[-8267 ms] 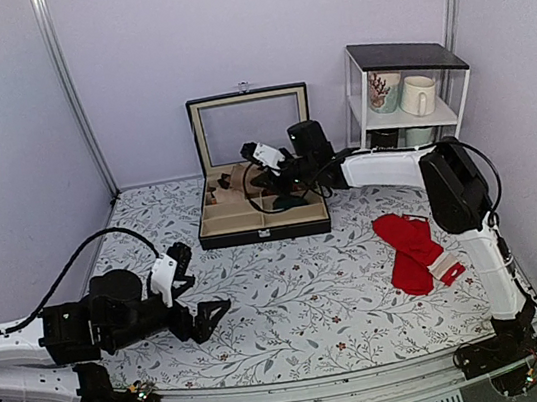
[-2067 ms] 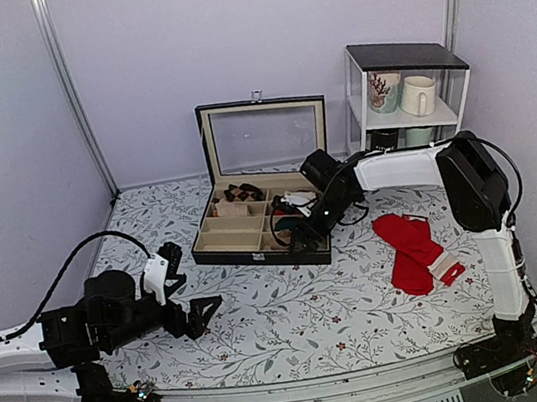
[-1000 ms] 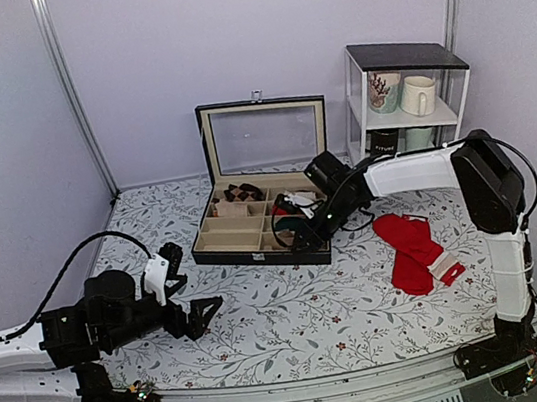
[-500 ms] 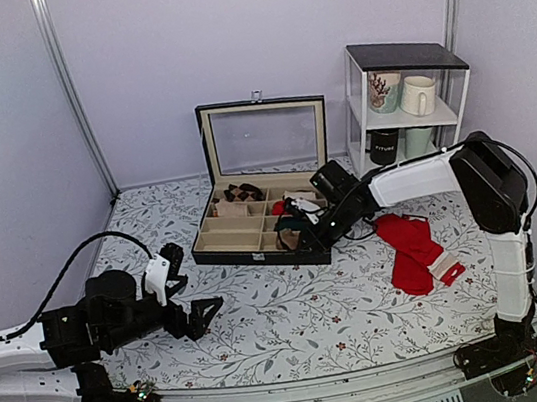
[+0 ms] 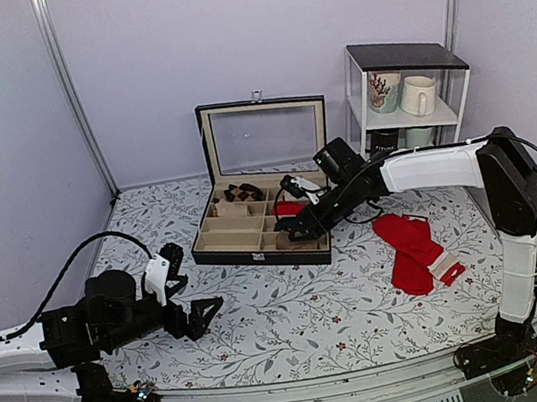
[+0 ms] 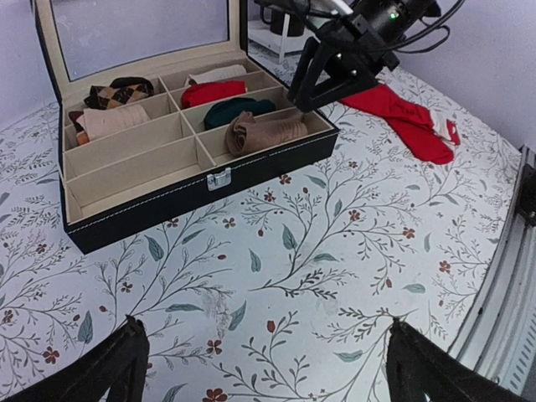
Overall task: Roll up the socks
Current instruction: Adjust the pair of socks at the center of the board.
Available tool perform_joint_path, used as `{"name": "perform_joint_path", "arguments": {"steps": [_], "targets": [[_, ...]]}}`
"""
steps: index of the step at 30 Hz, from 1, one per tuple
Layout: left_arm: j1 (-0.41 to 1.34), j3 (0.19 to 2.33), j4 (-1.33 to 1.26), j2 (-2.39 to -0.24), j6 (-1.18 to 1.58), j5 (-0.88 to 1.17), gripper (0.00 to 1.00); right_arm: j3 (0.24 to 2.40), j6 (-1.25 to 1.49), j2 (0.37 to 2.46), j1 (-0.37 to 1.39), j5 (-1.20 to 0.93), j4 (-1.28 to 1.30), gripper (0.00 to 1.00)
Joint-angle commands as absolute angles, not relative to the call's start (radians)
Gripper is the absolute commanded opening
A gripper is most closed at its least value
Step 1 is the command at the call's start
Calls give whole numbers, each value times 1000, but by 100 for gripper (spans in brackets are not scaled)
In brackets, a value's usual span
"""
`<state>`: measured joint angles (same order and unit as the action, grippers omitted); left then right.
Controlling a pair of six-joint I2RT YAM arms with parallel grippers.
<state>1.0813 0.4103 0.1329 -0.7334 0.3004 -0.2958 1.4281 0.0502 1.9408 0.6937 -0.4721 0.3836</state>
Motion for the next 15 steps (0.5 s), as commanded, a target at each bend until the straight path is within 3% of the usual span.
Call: {"name": "perform_joint_path", "arguments": {"steps": [1, 10, 15], "targets": [[1066, 413, 116, -737, 296, -285, 100, 1503, 75, 1973, 689, -435, 425, 49], [1065, 414, 119, -741, 296, -284, 99, 1600, 70, 2105, 690, -467, 389, 61], [1065, 410, 123, -735, 299, -284, 100, 1604, 74, 2154, 692, -479, 384, 62]]}}
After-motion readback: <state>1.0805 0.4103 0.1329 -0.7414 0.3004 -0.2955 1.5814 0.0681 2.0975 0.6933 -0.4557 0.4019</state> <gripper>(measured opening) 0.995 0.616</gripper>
